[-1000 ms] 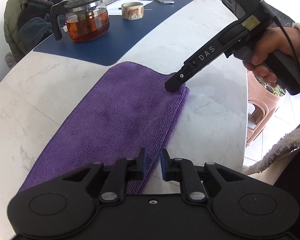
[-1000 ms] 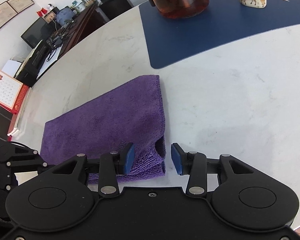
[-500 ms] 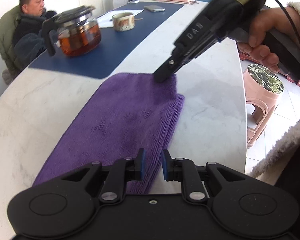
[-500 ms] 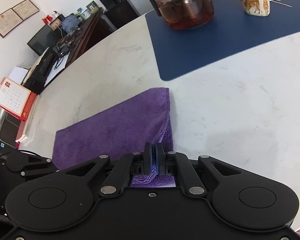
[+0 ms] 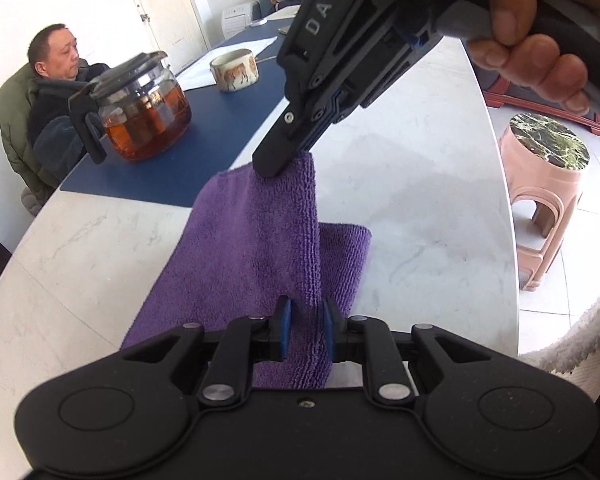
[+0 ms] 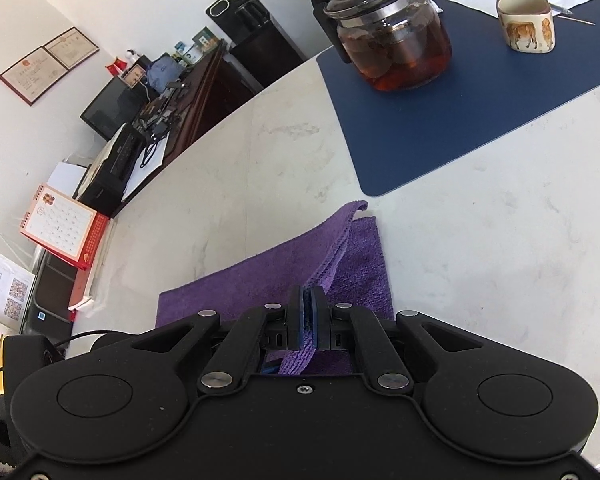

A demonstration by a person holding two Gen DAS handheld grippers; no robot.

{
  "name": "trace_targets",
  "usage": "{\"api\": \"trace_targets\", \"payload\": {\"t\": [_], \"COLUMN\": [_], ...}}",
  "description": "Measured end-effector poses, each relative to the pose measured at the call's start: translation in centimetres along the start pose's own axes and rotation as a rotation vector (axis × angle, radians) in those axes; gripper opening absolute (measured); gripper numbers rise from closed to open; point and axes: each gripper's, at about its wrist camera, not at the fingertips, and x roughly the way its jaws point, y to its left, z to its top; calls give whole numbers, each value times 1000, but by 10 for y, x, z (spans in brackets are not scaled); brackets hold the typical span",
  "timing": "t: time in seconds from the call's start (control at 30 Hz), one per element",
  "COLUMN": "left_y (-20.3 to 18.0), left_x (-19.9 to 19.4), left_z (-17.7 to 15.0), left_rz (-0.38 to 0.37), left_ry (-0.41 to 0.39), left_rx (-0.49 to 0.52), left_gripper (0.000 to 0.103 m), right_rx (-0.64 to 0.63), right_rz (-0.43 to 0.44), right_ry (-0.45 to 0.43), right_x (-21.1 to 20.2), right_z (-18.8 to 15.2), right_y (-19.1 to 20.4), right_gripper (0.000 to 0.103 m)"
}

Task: Fold towel
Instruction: 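Press the folded towel with the left gripper while the right gripper holds the edge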

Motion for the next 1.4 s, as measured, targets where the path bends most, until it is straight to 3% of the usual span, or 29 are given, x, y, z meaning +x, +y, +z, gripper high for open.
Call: {"api": "trace_targets", "payload": {"t": [0.23,0.3,0.4,0.6,0.73,0.9,1.2,1.4], "left_y": [-7,-3,7,28,30,15,12,22], "left_x": [14,16,17,-2,-19,-9,5,1], "left_z": [-1,-3,-6,-7,-3,-8,-12,-8], "left_rz": [56,36,12,-16,-42,-60,-75,-94], "left_ry": [62,78,94,50,40,100,129,110], "left_rx": [33,12,-39,-90,-38,75,63,-19], "left_gripper": [15,15,6,4,4,4,5,5], "right_rx": [3,13,32,66,73,89,110,279], "right_rz": [32,29,23,11,26,26,-8,88], "right_ry": [-7,-2,4,27,41,82,69,44], "right_x": [1,2,3,8,8,9,6,-13], "right_z": [3,1,-3,-12,-18,-33,-45,-55], "right_y": [1,-3,-10,-24,-26,-32,-45,-62], "right_gripper": [3,3,3,3,3,3,3,15]}}
